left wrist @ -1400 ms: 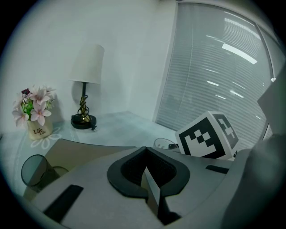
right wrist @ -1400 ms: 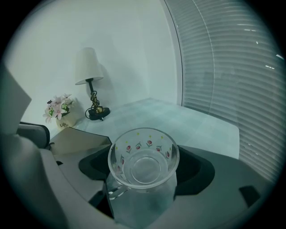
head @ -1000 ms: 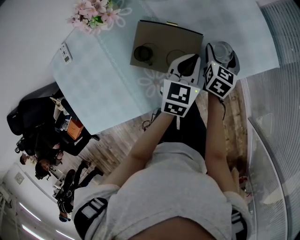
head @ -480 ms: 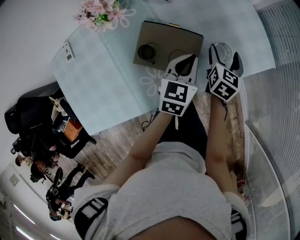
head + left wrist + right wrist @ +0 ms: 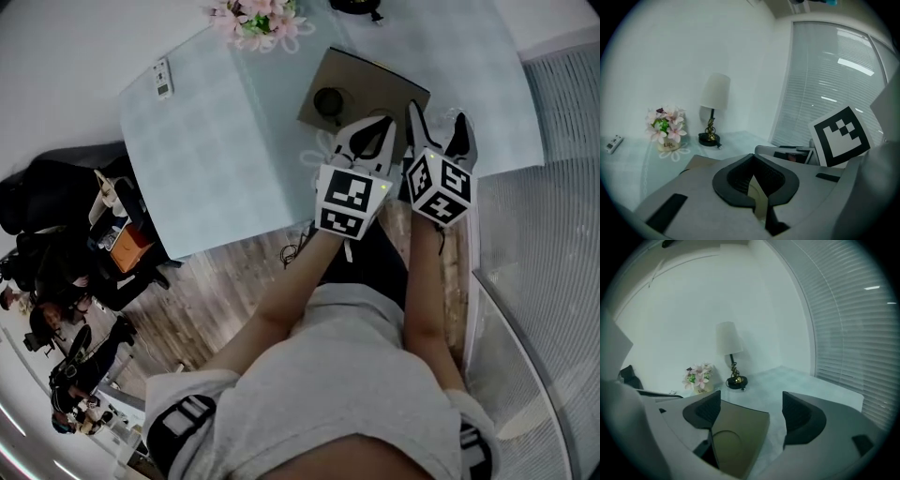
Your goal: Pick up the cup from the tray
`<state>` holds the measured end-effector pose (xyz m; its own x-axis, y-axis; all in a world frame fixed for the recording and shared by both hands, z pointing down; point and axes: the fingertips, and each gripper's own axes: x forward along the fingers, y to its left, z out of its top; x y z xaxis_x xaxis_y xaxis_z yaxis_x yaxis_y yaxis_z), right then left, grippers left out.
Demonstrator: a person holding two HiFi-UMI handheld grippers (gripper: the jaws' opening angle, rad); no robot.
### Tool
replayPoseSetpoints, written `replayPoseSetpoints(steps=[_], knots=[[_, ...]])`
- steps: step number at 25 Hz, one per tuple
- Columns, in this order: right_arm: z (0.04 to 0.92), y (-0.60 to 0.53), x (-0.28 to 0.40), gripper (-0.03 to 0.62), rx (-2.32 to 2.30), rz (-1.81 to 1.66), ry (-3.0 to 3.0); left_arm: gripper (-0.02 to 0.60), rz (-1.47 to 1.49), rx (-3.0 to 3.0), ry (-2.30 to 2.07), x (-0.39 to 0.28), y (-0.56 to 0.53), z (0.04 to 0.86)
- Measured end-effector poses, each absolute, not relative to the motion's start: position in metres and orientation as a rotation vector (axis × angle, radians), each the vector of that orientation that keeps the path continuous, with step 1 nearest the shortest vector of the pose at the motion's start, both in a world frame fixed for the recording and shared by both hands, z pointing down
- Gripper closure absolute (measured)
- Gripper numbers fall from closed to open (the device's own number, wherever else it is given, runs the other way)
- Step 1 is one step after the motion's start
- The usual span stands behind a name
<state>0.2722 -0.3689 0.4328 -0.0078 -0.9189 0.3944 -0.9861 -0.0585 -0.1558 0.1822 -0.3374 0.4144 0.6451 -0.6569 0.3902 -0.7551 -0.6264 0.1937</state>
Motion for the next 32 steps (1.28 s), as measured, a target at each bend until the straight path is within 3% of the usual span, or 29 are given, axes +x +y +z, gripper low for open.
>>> replayPoseSetpoints(steps=[14, 23, 32], knots=[[0.460, -0.386, 0.090, 0.233, 1.555, 0.525, -2.276, 0.577, 0.352, 2.256, -1.592, 0.019, -0.331, 0.418], [0.501, -0.398, 0.062, 0.233, 1.418, 0.532, -2.205, 0.577, 0.334, 2.108, -1.726, -0.040, -0.319, 0.429], [0.520, -0.403, 0.064, 0.237, 1.391, 0.517, -2.120, 0.577, 0.325, 2.055, -1.738, -0.050, -0.321, 0.438]])
